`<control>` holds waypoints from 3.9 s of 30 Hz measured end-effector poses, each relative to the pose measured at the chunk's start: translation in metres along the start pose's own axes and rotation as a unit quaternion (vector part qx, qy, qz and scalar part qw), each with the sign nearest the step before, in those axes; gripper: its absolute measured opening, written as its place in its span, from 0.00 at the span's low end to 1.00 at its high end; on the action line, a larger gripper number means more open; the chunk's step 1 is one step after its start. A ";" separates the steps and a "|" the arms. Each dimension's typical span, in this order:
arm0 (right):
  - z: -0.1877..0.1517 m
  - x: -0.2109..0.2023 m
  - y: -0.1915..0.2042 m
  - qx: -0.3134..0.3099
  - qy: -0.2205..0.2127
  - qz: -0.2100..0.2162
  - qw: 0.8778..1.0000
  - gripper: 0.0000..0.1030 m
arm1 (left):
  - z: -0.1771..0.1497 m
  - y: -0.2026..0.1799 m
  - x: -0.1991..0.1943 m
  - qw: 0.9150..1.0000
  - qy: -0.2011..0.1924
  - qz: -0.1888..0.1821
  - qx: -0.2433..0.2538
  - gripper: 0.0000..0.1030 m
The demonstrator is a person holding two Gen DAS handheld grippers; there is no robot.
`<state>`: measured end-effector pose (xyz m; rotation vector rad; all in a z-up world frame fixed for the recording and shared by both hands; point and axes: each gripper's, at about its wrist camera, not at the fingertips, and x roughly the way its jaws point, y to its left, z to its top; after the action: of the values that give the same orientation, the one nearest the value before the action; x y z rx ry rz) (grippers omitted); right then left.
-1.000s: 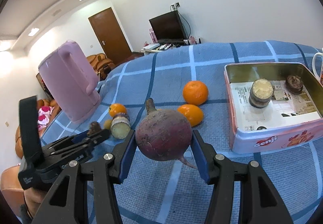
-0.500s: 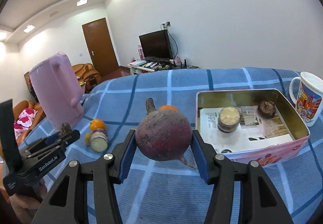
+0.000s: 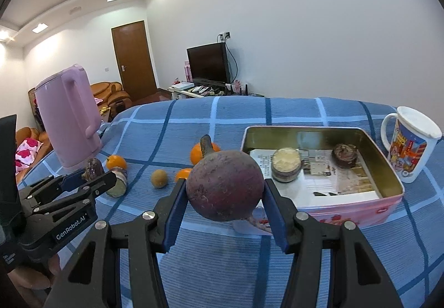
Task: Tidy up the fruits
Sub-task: 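Carry the beet in the right tool and brown fruit in the left toward the tin, then lower the beet into the tin and open the right tool while the left tool releases the brown fruit there, then withdraw both tools from the tin back toward the remaining fruits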
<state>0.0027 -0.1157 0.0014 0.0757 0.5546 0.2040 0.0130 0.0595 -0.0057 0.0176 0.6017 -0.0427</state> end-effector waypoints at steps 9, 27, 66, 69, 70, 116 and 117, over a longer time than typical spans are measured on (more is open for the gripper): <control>0.002 -0.008 -0.022 0.005 -0.010 -0.016 1.000 0.54 | 0.002 -0.032 0.003 1.000 0.003 -0.012 0.005 0.39; 0.011 -0.022 -0.070 0.019 -0.035 -0.058 0.998 0.54 | 0.012 -0.084 0.011 0.999 -0.004 -0.042 0.025 0.39; 0.014 0.002 -0.148 0.013 0.031 -0.134 0.990 0.54 | 0.035 -0.196 0.056 0.988 0.048 -0.135 0.063 0.39; 0.013 0.003 -0.146 0.009 0.038 -0.133 0.990 0.54 | 0.035 -0.194 0.061 0.987 0.062 -0.135 0.062 0.39; 0.014 0.003 -0.145 0.008 0.040 -0.133 0.990 0.54 | 0.034 -0.194 0.063 0.987 0.065 -0.135 0.061 0.39; 0.021 -0.044 -0.159 0.077 -0.100 -0.105 0.986 0.69 | 0.036 -0.172 0.022 0.996 -0.052 -0.016 0.065 1.00; 0.021 -0.046 -0.159 0.075 -0.106 -0.107 0.986 0.69 | 0.035 -0.172 0.022 0.996 -0.056 -0.009 0.068 1.00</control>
<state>0.0026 -0.2809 0.0229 0.1817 0.3609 -0.0554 0.0426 -0.1143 0.0101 0.1405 0.4859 -0.1012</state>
